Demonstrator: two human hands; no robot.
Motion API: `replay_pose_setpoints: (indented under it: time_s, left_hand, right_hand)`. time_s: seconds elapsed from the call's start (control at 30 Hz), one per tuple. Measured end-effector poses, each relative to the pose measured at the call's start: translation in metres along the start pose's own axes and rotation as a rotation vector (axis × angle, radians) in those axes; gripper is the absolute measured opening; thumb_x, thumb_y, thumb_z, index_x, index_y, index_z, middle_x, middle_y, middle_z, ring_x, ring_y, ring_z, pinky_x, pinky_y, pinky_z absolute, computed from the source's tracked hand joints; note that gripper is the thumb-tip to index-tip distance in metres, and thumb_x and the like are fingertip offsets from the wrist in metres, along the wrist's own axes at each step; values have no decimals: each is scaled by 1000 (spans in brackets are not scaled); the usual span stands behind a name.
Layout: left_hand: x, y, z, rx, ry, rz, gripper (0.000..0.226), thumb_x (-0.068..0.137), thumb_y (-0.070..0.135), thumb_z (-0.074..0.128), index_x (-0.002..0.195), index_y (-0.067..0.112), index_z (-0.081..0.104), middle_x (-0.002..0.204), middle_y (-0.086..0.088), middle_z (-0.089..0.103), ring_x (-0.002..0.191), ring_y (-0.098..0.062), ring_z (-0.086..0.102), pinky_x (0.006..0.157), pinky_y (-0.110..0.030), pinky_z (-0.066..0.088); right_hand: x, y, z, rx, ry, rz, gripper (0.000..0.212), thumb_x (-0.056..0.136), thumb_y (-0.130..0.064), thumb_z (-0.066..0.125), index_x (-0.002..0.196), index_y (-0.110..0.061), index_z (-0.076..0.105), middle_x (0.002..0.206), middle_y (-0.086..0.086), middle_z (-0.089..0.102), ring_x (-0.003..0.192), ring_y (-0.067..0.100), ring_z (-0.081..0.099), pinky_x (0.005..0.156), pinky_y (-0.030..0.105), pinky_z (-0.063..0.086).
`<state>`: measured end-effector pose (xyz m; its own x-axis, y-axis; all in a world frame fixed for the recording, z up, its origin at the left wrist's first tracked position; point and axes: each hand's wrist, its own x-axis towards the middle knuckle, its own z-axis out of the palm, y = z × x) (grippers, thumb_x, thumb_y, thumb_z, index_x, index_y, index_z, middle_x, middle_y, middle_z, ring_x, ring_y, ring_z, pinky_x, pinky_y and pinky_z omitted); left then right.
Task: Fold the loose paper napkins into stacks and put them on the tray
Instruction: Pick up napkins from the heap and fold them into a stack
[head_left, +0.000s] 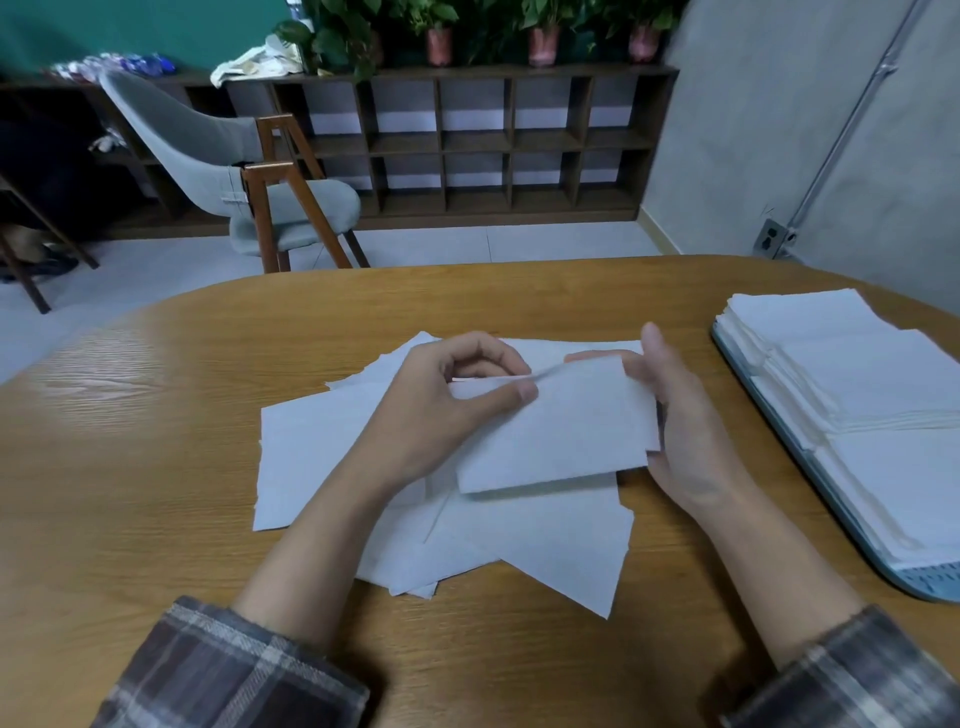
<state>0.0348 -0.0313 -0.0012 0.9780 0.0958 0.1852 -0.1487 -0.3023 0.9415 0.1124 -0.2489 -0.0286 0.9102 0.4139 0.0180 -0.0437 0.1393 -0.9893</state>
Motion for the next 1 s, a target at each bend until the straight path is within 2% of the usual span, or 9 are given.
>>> replay_pose_setpoints:
  time_s: [0.13, 0.3, 0.43, 0.57, 0.67, 0.77, 0.8, 0.9, 1.0]
  left_hand:
    - [2, -3, 1, 32, 109, 25, 14, 87, 19, 86, 97, 18, 76, 86, 4, 79, 90, -5, 72, 97, -34, 52]
    - [3, -6, 2, 36, 134, 32, 21, 87, 19, 87, 104, 21, 74, 86, 5, 80, 89, -11, 74, 106, -57, 50]
    - [3, -8, 5, 25, 133, 19, 21, 87, 19, 87, 103, 22, 75, 85, 0, 79, 90, -16, 74, 92, -45, 57]
    - [3, -13, 9, 91, 152, 37, 22, 86, 20, 88, 102, 28, 75, 87, 4, 77, 92, -9, 70, 90, -32, 53]
    - [3, -15, 14, 209, 243, 109, 31, 87, 28, 86, 114, 30, 71, 107, 14, 72, 105, -1, 65, 85, -16, 48]
    - [2, -9, 12, 116, 204, -10, 46, 88, 48, 80, 130, 41, 62, 124, 22, 63, 115, 15, 55, 90, -6, 45]
    - [2, -8, 10, 25, 151, -78, 48, 87, 51, 79, 130, 44, 61, 121, 21, 66, 113, 14, 58, 94, -10, 47]
    - [1, -8, 6, -69, 78, -119, 51, 87, 40, 85, 131, 47, 60, 106, 3, 79, 105, -14, 73, 95, -38, 59]
    - [3, -16, 5, 62, 137, -31, 54, 89, 34, 84, 133, 50, 55, 119, 5, 74, 110, -22, 69, 94, -45, 59]
  right_hand:
    - [-4, 1, 6, -85, -85, -60, 29, 95, -37, 70, 113, -16, 80, 115, 11, 79, 109, 30, 75, 97, 50, 54]
    - [-9, -1, 12, -170, -143, -133, 39, 93, -19, 73, 131, -26, 68, 121, -4, 75, 110, 15, 72, 82, 25, 57]
    - [-9, -1, 12, -223, -142, -158, 56, 93, -14, 75, 141, -37, 57, 123, -8, 71, 108, 14, 71, 83, 27, 59]
    - [-9, -1, 14, -238, -133, -174, 66, 95, -9, 75, 146, -44, 50, 118, -11, 72, 105, 13, 73, 80, 25, 59]
    - [-7, 0, 11, -212, -91, -190, 71, 94, -10, 75, 147, -47, 47, 122, -3, 71, 110, 18, 72, 83, 32, 61]
    - [-5, -1, 7, 26, -69, -167, 74, 92, -8, 74, 148, -47, 46, 124, 8, 71, 113, 27, 72, 85, 38, 61]
    - [-4, -2, 6, 77, -63, -157, 75, 91, -8, 74, 148, -47, 46, 124, 8, 71, 113, 28, 72, 84, 39, 61]
    - [-1, 2, 5, -42, -8, -192, 74, 92, -10, 76, 145, -51, 46, 135, 1, 66, 122, 29, 69, 94, 50, 60]
    - [-2, 3, 4, -4, -79, -163, 63, 89, -18, 78, 140, -45, 55, 138, 3, 64, 124, 29, 67, 93, 43, 59]
